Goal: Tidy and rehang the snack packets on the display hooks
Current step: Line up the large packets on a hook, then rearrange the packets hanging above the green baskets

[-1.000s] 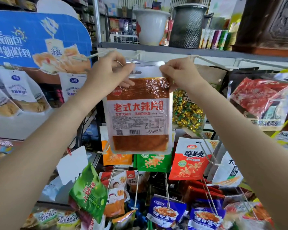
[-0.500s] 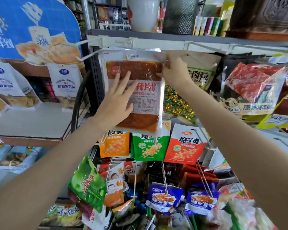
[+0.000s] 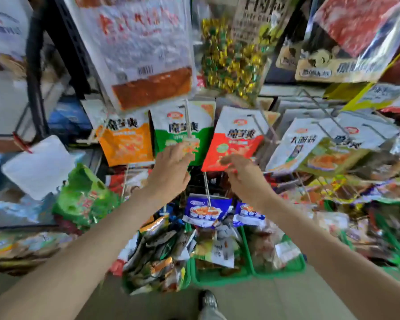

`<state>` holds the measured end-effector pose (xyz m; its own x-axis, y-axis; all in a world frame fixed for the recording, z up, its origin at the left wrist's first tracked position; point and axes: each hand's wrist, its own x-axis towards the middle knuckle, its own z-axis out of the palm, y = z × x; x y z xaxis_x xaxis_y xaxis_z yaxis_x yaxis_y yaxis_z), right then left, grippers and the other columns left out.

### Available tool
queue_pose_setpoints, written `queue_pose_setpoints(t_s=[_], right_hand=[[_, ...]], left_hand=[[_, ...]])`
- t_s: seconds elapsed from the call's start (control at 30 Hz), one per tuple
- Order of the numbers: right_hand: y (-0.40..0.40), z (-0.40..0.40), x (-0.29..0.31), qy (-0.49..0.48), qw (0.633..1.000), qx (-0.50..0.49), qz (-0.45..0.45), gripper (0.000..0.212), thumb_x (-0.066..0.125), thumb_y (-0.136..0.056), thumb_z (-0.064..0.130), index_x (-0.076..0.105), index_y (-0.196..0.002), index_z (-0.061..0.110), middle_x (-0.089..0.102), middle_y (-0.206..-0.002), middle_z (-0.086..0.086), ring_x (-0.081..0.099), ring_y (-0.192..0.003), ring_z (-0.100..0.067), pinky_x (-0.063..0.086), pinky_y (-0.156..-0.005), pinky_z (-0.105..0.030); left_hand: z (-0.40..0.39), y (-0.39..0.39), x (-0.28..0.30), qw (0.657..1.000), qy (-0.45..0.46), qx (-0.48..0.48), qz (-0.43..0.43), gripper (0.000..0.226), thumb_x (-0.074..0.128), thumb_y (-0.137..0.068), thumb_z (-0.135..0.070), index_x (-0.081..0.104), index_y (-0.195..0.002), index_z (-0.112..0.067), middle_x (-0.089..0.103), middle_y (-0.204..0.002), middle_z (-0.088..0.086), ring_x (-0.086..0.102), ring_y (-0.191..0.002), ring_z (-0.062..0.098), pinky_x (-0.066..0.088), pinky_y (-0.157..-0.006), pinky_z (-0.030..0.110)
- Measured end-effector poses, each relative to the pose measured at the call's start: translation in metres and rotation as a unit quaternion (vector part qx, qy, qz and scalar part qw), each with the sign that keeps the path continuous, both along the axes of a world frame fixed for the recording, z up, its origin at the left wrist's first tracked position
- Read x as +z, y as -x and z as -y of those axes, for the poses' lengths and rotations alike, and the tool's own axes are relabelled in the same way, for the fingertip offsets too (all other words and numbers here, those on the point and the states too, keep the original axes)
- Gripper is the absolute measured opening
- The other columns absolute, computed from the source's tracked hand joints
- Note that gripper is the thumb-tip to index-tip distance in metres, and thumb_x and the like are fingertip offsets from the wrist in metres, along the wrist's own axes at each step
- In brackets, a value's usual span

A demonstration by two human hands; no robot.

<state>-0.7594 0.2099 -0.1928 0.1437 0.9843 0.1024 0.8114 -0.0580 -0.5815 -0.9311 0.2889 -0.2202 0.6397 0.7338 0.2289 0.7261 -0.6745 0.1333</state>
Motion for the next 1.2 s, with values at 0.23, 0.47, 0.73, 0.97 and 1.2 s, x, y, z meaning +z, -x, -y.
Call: queue_pose_setpoints(t_s=[0.23,0.47,0.73,0.97,1.2], right_hand=[[-0.046,-0.015,-0.133,0.256,0.966,0.034,0.018,0.051,0.036,-0.086,-0.012,0.047,-0.132,0.007,0.051,-0.134,-0.014,0.049,-0.123,-0.028,0.038,-0.1,-0.031],[-0.054,-0.043,-0.213,0.316,0.941,0.108,0.05,0.065,0.041,-0.087,-0.01,0.02,-0.146,0.008,0.023,-0.152,-0.015,0.039,-0.128,-0.022,0.033,-0.099,-0.027],[-0.068,-0.061,-0.246,0.26,0.957,0.104,0.074,0.063,0.046,-0.084,-0.008,0.031,-0.142,0.014,0.021,-0.14,-0.012,0.052,-0.104,-0.036,0.049,-0.085,-0.042],[-0.066,-0.057,-0.258,0.196,0.974,0.097,0.052,0.055,0.046,-0.082,-0.01,0.038,-0.132,0.012,0.032,-0.133,-0.014,0.054,-0.098,-0.037,0.048,-0.08,-0.046],[-0.052,-0.065,-0.252,0.195,0.961,0.01,0.194,0.03,0.058,-0.088,0.01,0.053,-0.118,0.01,0.038,-0.131,-0.015,0.058,-0.098,-0.039,0.042,-0.072,-0.038]], left_hand=[[0.021,-0.009,-0.087,0.992,0.109,0.06,-0.035,0.034,0.05,-0.086,-0.011,0.053,-0.121,-0.012,0.031,-0.142,0.01,0.029,-0.129,0.031,0.027,-0.103,0.043],[0.031,-0.029,-0.141,0.978,0.159,0.131,-0.035,0.034,0.048,-0.089,-0.013,0.051,-0.123,-0.011,0.033,-0.14,0.008,0.039,-0.123,0.028,0.035,-0.097,0.04],[0.056,-0.044,-0.165,0.97,0.18,0.161,-0.018,0.033,0.05,-0.088,-0.013,0.052,-0.121,-0.008,0.036,-0.137,0.011,0.04,-0.123,0.029,0.035,-0.1,0.041],[0.061,-0.041,-0.178,0.965,0.193,0.178,-0.023,0.032,0.051,-0.088,-0.012,0.054,-0.119,-0.008,0.037,-0.137,0.012,0.041,-0.122,0.031,0.034,-0.102,0.042],[0.072,-0.034,-0.186,0.962,0.207,0.174,-0.02,0.032,0.049,-0.088,-0.01,0.054,-0.12,-0.011,0.036,-0.138,0.01,0.038,-0.124,0.026,0.036,-0.101,0.038]])
